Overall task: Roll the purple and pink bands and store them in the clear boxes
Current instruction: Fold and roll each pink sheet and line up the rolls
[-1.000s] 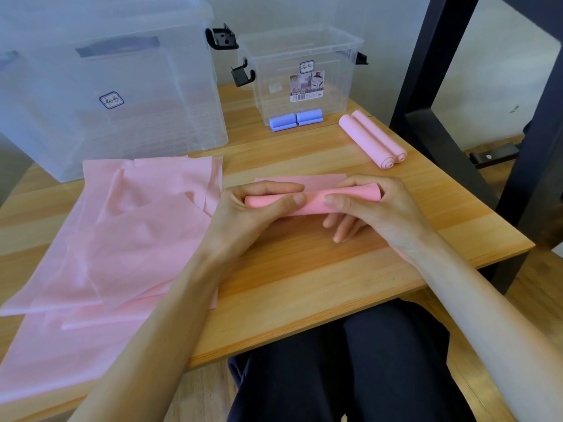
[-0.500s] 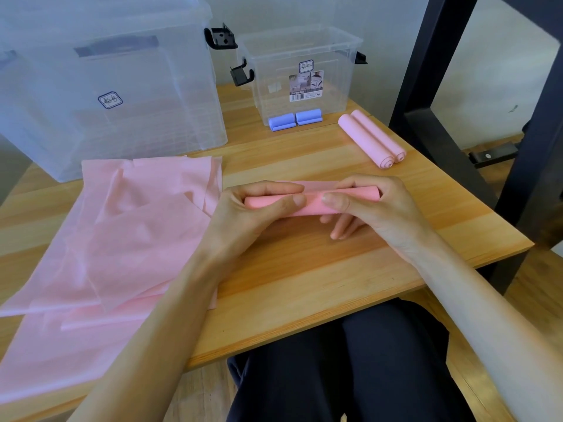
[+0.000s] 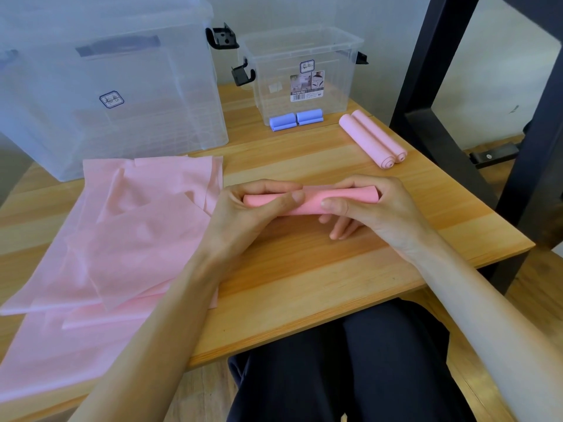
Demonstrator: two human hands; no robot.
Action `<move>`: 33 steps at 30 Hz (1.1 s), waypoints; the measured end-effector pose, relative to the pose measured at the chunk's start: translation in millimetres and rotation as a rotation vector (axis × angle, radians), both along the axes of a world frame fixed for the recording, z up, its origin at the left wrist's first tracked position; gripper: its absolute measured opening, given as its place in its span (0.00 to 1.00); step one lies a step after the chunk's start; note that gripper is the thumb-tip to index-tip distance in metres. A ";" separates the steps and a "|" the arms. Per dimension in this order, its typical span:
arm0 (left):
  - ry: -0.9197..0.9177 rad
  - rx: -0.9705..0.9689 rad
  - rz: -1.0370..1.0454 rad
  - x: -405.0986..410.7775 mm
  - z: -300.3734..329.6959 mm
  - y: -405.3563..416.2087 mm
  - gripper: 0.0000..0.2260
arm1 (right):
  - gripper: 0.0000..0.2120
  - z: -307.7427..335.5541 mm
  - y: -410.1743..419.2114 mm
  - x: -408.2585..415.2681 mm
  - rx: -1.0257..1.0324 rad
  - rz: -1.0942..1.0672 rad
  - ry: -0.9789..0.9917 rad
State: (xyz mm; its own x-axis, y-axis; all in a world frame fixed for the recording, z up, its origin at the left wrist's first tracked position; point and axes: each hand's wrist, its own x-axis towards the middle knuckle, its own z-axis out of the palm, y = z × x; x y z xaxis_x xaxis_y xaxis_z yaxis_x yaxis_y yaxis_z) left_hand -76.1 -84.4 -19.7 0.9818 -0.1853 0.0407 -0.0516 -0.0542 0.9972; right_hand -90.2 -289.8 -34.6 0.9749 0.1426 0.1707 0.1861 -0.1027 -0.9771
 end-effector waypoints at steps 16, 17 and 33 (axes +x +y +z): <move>-0.092 0.032 0.016 -2.1 1.3 -0.2 0.11 | 0.13 0.9 -0.6 -0.9 0.014 0.001 -0.007; -0.146 0.046 0.016 -3.1 1.2 -0.2 0.11 | 0.13 1.2 -0.7 -1.0 0.015 0.001 0.004; -0.028 0.013 0.016 -1.4 1.6 -0.7 0.10 | 0.14 2.0 -0.2 -1.4 0.061 0.007 0.016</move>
State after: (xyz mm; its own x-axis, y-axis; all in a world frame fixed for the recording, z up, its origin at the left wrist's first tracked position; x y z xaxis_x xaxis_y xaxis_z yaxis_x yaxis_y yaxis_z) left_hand -77.5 -85.1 -18.1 0.9832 -0.1703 0.0656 -0.0782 -0.0681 0.9946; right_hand -91.6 -290.1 -32.6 0.9766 0.1392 0.1639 0.1711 -0.0414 -0.9844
